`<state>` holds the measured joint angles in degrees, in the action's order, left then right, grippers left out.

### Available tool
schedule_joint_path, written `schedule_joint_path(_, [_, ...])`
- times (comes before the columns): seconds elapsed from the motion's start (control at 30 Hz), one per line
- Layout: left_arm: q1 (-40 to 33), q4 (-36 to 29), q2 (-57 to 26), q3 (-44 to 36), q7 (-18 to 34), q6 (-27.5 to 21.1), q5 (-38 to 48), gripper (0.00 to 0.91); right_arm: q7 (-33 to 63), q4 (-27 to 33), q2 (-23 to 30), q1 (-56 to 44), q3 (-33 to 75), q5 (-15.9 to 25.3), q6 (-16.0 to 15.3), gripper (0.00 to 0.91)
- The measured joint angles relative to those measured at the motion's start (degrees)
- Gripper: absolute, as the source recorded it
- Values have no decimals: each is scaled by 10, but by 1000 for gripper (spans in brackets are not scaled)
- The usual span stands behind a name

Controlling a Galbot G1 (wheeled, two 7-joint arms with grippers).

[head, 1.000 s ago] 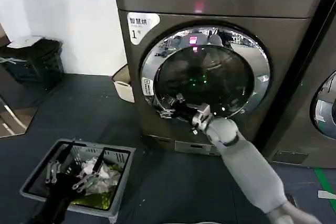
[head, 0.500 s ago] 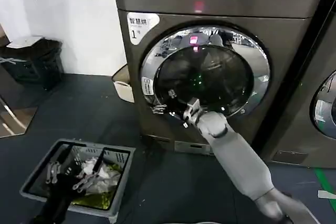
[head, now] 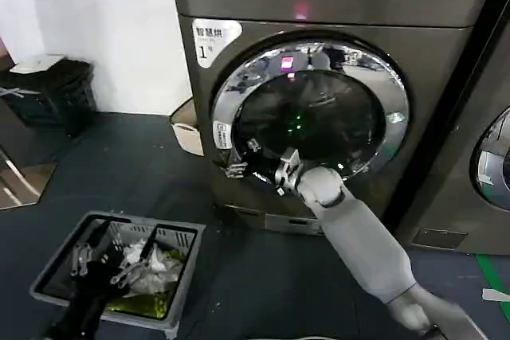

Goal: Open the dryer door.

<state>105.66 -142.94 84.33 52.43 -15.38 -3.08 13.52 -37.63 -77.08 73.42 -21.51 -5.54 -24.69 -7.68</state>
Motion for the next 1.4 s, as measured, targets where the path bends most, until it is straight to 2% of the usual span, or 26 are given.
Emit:
schedule_joint_path(0.23, [-28,22,-21,18,-17,9,24,907,-57,-44,-25,-25,16,-2,-8,907])
schedule_joint_path(0.53, [-87,87,-75,43,-20,0,90,907,-157,-102,-72,-62,42,7,17,907])
schedule_joint_path(0.7, [-105,128,-121,43,-26,1,124,907,-221,-124,-96,-85,66,-1,25,907])
schedule_joint_path(1.1, [-178,212,-241,14,-15,-24,277,907,-332,-156,-143,-145,114,-4,39,907])
schedule_joint_path(1.4, [-243,304,-352,-42,-67,19,328,907,-390,-171,-169,-195,157,-7,42,907])
